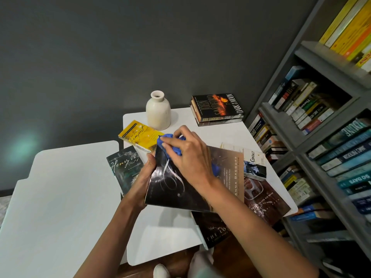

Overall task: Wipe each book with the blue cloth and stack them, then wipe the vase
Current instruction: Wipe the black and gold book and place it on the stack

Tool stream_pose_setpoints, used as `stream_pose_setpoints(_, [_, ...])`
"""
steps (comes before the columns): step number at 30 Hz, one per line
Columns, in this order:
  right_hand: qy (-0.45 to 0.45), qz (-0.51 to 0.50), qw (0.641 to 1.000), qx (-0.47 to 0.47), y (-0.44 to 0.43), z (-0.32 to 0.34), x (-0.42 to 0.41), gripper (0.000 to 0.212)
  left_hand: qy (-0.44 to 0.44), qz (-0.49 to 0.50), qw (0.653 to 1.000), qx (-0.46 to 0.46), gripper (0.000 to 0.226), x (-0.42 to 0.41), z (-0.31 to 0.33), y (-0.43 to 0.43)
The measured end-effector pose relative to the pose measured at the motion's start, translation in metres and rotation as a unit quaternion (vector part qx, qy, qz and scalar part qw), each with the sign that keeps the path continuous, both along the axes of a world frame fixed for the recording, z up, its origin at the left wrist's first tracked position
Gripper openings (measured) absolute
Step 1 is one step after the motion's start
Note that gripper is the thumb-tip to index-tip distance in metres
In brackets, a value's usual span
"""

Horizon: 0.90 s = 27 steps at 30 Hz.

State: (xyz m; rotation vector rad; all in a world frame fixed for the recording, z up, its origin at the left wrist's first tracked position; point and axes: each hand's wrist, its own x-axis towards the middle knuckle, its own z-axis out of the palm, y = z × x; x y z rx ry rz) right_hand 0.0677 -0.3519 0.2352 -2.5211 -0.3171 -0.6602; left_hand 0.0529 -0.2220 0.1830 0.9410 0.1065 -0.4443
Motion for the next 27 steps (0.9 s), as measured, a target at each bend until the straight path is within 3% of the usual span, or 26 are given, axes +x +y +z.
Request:
stream_pose_setpoints(4, [-0.009,0.022,0.999,-0.025,0.010,-0.006,-0.022,0.020,0.008,-0.017,1.000,-0.024,0.055,-0.002,0.010,-0.002])
stream_pose_setpoints(9, [0.019,0.049,0.998,-0.018,0.017,-0.022,-0.055,0.023,0.050,-0.033,0.998,-0.035,0.082,0.001,0.002,0.001])
stream_pose_setpoints(15, [0.033,0.074,0.997,-0.020,0.014,-0.021,-0.058,0.022,0.077,-0.062,0.993,-0.063,0.063,0.006,0.000,0.007])
stream_pose_setpoints(18, [0.044,0.088,0.995,-0.012,0.015,-0.028,-0.068,0.024,0.085,-0.025,0.994,-0.063,0.052,0.006,-0.004,0.007])
stream_pose_setpoints(24, [0.061,0.158,0.986,-0.006,0.010,-0.033,-0.084,0.021,0.095,0.021,0.993,-0.063,0.063,0.003,0.000,0.000])
stream_pose_setpoints(27, [0.030,0.121,0.992,-0.009,0.010,-0.021,-0.062,0.017,0.091,0.006,0.993,-0.074,0.065,0.005,0.003,0.000])
